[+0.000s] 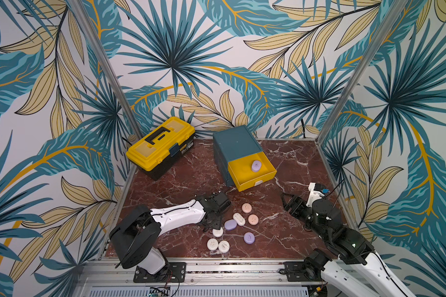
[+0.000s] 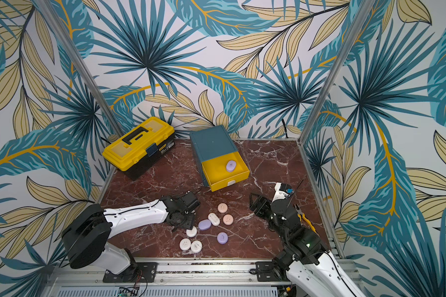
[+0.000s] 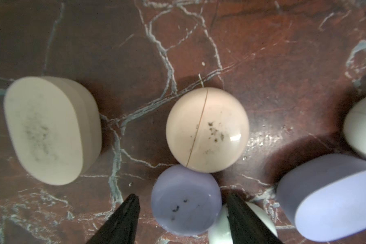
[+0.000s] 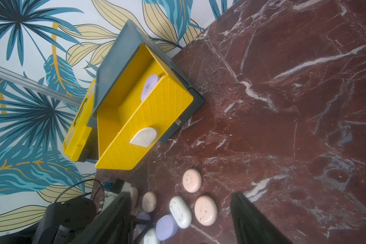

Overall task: Put the bluetooth earphones in the drawer according to color
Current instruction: Pick up the Bluetooth earphone from the center of the board.

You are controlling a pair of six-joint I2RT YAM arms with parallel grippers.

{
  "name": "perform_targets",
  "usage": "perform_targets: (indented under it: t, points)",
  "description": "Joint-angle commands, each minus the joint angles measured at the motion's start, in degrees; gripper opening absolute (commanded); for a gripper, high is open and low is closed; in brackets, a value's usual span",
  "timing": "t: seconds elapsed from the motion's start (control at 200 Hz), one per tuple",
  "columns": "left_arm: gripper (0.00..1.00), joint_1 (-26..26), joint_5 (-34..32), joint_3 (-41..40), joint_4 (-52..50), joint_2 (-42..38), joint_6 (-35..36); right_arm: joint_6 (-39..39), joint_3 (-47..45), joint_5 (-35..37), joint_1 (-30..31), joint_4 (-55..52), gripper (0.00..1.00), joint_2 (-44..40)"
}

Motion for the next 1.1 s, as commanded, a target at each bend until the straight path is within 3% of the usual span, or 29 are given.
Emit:
perform_targets:
  t: [0.0, 0.391, 0.636, 0.862, 1.097]
  points:
    - [0.68, 0.29, 0.74, -1.64, 1.5, 0.81, 0.56, 0.37, -0.18, 0.0, -0.01, 0.35, 0.79, 0.38]
    - [0.58, 0.75, 0.87, -2.47, 2.85, 2.28, 0.83, 0.76, -0.84, -0.09, 0.03, 0.35, 0.79, -0.5]
    - [0.46, 0.89, 0.71, -2.4, 2.64, 2.01, 1.01, 0.81, -0.93, -0.2, 0.02, 0.34, 0.79, -0.76]
    - [0.39, -0.04, -1.62, 0.64, -3.73, -4.86, 1.51, 0.85, -0.95, -0.1, 0.06, 0.34, 0.79, -0.98]
    - [0.37, -2.48, -5.51, 9.89, -14.04, -13.89, 2.58, 0.68, -0.69, 0.21, 0.03, 0.35, 0.79, -1.28]
